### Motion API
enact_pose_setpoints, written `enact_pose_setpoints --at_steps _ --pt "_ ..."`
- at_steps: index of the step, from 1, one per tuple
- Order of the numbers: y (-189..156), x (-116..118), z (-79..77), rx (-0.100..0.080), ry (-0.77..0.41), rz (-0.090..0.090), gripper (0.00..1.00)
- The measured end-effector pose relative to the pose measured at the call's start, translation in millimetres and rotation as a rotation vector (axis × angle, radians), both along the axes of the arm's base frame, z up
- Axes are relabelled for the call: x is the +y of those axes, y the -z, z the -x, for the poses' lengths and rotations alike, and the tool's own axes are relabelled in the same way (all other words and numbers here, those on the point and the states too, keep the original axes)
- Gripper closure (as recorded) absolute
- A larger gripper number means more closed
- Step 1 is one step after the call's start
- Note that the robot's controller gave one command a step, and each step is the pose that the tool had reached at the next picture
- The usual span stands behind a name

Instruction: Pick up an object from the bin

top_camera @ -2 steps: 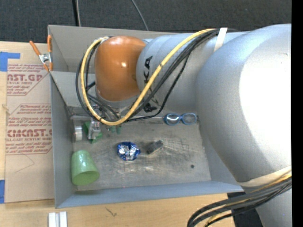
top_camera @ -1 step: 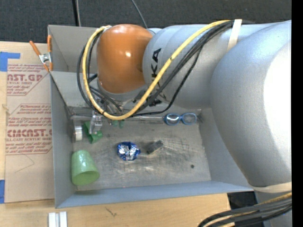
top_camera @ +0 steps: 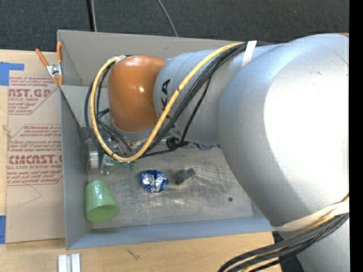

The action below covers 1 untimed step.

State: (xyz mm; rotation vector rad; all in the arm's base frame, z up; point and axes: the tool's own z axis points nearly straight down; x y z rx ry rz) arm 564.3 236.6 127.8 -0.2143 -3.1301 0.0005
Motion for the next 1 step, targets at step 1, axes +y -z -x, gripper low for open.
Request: enact_pose_setpoints --at_steps 1 --pt "-50.2 -28.3 13.9 -0.007 0.001 -0.002 1.00"
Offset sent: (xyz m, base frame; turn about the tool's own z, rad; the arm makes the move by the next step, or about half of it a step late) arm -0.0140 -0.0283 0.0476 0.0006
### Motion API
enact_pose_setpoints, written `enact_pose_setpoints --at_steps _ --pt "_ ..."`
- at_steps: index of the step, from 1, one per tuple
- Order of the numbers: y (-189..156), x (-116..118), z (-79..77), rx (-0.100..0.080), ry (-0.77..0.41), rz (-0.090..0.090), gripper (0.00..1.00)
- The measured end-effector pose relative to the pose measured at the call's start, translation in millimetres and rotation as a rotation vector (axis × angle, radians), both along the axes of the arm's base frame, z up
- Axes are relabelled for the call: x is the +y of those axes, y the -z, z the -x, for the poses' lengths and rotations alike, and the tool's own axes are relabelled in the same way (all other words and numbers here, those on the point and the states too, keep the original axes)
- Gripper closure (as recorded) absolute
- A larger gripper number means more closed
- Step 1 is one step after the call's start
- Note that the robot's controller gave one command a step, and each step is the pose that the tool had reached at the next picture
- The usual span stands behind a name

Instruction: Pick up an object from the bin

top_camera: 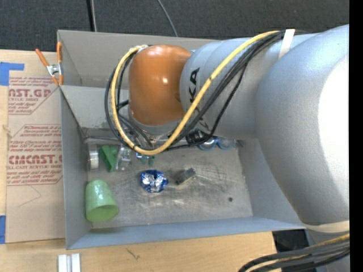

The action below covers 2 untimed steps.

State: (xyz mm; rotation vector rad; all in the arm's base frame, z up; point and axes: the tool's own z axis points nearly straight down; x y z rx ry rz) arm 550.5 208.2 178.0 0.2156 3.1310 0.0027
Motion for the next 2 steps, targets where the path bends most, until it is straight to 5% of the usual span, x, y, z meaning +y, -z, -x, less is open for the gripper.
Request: enact_pose_setpoints --at_steps 1,2 --pt "51.0 28.8 23.0 0.003 0.155 0.001 1.00" --pt "-38.1 21.3 -15.8 -0.006 0.193 -0.003 1.00"
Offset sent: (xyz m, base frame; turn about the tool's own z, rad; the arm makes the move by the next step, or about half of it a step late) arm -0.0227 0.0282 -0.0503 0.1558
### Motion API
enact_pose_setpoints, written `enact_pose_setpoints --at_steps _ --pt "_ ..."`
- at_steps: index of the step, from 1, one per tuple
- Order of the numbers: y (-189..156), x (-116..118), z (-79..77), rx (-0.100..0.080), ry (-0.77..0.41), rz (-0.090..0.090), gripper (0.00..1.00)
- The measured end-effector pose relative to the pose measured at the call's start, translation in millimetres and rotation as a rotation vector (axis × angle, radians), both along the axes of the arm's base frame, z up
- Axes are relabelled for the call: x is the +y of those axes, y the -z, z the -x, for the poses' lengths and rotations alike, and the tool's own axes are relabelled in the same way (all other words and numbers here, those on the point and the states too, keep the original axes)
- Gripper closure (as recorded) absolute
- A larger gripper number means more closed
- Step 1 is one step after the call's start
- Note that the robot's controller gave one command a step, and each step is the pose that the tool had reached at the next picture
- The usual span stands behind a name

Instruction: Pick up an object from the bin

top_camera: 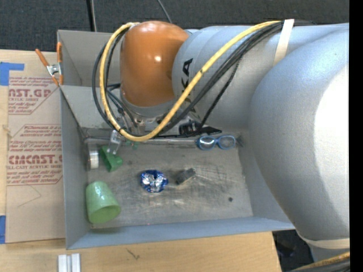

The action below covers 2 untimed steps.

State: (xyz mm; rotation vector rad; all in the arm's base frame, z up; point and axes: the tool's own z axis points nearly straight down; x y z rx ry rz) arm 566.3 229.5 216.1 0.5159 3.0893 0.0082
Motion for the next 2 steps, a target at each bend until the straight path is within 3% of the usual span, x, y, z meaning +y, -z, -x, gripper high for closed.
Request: enact_pose_setpoints --at_steps 1,2 --pt "116.0 -11.9 24.5 0.018 -0.004 0.008 1.00" --pt "28.6 -32.1 17.3 0.002 -0.015 0.001 1.00"
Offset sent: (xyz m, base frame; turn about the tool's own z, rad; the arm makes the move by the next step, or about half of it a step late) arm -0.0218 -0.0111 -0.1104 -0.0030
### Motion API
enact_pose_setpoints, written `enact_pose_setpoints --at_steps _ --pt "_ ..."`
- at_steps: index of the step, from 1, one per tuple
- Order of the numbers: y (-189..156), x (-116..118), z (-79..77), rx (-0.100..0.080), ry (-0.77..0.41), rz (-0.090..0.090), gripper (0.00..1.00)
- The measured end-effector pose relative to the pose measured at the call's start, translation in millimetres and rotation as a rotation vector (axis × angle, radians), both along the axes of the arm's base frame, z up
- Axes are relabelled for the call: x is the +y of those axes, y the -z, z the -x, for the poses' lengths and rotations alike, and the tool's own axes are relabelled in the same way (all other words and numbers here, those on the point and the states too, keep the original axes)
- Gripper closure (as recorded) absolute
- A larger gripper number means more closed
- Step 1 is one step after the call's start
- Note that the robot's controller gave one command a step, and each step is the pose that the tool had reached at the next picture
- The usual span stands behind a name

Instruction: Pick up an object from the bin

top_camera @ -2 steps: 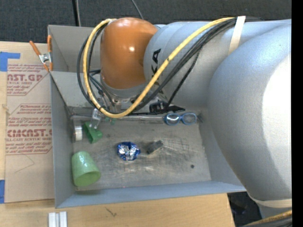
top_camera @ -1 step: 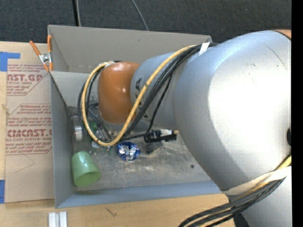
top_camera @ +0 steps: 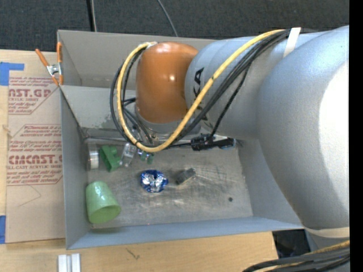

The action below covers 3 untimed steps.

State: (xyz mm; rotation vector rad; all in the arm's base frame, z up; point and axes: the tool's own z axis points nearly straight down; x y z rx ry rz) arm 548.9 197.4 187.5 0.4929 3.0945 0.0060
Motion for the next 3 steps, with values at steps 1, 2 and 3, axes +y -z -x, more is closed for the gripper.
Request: enact_pose_setpoints --at_steps 1,2,3 --pt "5.1 0.4 2.0 0.007 -0.001 0.002 0.00" --pt "114.7 4.3 -43.9 0.003 -0.048 0.003 0.00" --pt "109.3 5.1 -44.9 0.000 -0.048 0.000 1.00"
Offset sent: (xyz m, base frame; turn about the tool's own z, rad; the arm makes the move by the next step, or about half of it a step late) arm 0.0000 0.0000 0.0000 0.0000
